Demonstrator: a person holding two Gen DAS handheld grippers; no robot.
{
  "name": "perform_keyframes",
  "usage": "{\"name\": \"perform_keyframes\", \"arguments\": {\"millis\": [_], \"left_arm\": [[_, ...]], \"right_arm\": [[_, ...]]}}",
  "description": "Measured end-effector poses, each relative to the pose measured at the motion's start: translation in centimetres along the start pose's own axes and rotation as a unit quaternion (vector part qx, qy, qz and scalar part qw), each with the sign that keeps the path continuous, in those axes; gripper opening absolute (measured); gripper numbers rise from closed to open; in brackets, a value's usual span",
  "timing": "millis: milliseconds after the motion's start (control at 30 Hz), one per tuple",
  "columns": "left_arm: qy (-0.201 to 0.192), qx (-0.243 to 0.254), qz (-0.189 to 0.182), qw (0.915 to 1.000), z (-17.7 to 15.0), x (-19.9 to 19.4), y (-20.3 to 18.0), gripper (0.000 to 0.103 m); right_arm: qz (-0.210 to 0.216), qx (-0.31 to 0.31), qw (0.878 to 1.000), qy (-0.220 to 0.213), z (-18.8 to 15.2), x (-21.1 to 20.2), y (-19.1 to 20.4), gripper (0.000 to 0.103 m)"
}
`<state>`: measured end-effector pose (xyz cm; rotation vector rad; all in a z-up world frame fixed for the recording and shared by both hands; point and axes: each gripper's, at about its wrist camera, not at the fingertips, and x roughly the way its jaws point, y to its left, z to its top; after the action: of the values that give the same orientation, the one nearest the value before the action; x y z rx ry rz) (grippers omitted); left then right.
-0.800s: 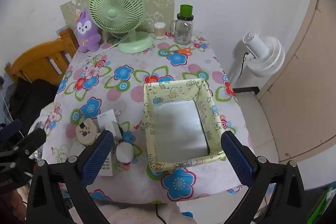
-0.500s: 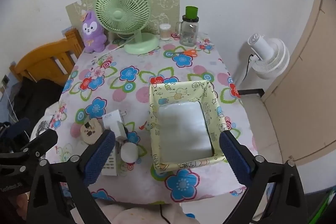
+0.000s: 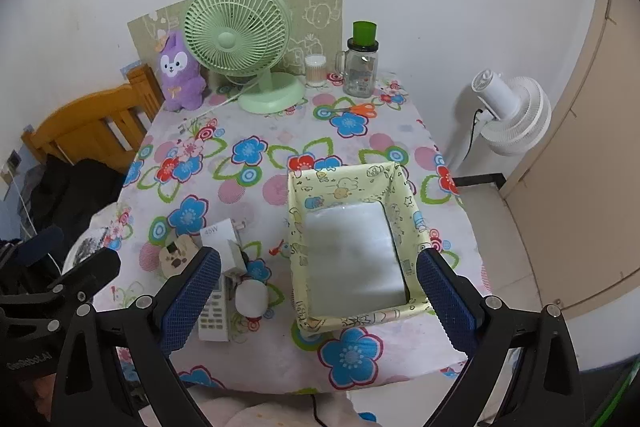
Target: Organize rigid objects
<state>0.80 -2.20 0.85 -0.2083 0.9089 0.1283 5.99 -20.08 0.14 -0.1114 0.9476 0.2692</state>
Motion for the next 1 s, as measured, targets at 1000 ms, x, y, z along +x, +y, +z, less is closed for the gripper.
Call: {"name": "perform_keyframes", "arguments": {"millis": [1000], "left_arm": [[-0.003, 0.01, 0.013, 0.9999, 0.53, 0.02, -0.63, 0.102]], "right_arm": [[0.003, -0.012, 1.0, -0.02, 0.22, -0.19, 0.09, 0.1]]}}
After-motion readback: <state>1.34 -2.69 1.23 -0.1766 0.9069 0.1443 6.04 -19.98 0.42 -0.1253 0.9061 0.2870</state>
